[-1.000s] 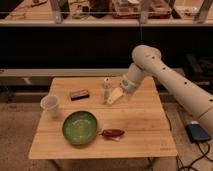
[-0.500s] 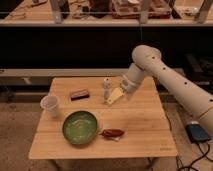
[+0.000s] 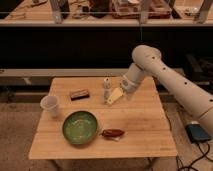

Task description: Pick up the ceramic bowl

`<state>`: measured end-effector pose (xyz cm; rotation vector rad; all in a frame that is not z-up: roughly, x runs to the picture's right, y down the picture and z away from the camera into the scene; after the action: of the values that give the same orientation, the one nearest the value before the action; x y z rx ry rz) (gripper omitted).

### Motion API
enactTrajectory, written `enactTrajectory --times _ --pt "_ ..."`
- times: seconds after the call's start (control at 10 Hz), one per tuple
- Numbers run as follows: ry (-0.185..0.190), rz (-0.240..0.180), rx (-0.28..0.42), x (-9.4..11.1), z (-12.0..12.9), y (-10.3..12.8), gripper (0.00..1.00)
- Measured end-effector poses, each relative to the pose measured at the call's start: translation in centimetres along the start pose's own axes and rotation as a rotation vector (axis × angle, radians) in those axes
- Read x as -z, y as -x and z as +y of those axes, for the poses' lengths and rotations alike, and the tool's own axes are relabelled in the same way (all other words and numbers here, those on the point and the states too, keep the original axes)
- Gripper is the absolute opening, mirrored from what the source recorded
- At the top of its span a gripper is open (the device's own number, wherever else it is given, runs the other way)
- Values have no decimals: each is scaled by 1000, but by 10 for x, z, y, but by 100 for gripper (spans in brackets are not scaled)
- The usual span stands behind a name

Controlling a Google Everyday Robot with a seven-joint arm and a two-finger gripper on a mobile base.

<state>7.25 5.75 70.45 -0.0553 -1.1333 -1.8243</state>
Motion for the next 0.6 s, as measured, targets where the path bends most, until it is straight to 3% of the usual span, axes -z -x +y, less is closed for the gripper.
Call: enactTrajectory --times 0.4,0.6 --pt "-4 1 -16 -1 0 -1 80" --pt "-27 5 -79 -10 -9 -16 80"
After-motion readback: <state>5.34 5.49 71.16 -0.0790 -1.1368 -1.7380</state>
